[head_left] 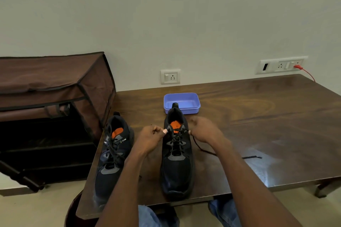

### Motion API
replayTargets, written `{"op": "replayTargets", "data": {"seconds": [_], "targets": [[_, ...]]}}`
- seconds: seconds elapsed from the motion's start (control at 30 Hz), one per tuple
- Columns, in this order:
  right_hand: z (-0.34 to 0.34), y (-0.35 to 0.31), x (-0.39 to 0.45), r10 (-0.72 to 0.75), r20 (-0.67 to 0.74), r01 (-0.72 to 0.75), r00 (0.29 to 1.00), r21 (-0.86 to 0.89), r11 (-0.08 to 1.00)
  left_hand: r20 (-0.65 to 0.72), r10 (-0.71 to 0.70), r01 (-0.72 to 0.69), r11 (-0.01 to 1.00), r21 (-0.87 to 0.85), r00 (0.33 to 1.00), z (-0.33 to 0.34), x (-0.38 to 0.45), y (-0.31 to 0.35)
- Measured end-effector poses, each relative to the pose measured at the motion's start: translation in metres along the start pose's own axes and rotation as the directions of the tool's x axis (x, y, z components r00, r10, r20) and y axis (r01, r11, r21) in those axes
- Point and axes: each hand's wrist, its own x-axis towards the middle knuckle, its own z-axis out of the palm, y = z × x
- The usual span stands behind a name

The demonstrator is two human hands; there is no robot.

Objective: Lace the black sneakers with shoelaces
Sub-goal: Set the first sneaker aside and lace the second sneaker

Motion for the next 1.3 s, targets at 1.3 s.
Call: {"op": "replayTargets", "data": {"seconds": [1.3], "targets": [[-0.027,-0.014,-0.027,-0.094,0.21,-0.11,0.973,0.784,0.611,0.057,0.397,-0.398,0.883,0.248,0.916,0.029,-0.031,0.036]]}}
